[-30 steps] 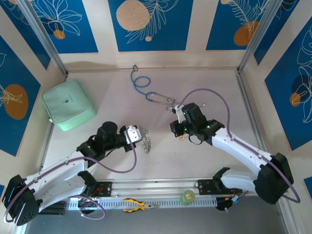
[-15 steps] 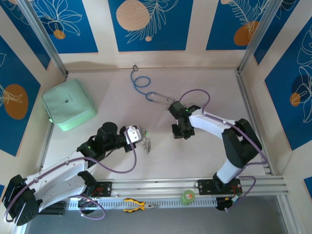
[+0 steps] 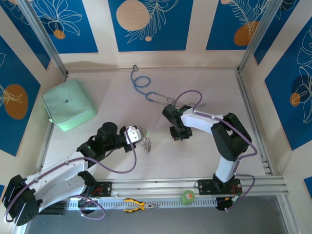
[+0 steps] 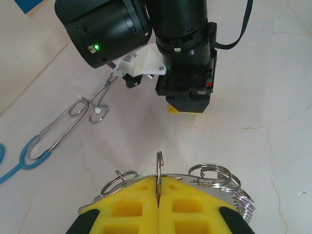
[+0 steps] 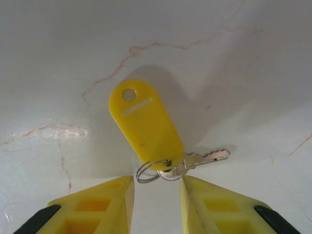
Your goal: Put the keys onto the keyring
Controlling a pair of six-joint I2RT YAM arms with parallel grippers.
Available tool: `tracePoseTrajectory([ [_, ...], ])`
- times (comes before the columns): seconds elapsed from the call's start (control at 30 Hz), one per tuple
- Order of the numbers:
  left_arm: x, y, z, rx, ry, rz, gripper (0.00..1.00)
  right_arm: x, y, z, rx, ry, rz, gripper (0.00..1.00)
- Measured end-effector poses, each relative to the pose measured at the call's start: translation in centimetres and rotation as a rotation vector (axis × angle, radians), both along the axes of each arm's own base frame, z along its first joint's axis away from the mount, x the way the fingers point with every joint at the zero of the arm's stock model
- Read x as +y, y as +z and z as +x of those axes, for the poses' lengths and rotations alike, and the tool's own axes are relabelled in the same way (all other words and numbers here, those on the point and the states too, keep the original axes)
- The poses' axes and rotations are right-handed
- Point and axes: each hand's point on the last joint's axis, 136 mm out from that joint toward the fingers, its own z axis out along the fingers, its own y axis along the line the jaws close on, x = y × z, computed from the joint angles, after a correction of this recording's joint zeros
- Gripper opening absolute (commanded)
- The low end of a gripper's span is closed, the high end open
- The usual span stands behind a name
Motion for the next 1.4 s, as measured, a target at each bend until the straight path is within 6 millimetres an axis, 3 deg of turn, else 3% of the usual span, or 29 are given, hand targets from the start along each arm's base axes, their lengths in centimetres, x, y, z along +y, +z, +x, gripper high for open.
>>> tracePoseTrajectory([
  [0.17,0.01,0.04,-0.01,-0.001,0.0,-0.001,0.0,0.23,-0.23,0.07,0.005,0.005,-0.004,0.31],
  [0.4,0.05,0.14,-0.04,-0.004,0.0,-0.003,0.0,0.15,-0.36,0.33,0.004,0.014,-0.021,0.2],
  [1.1,0.11,0.13,0.07,-0.006,0.007,-0.001,0.0,-0.62,0.05,0.55,-0.014,0.039,-0.083,0.0],
  [1.4,0.12,0.11,0.06,-0.008,0.006,0.001,0.0,-0.45,-0.07,0.83,-0.014,0.045,-0.063,0.0],
])
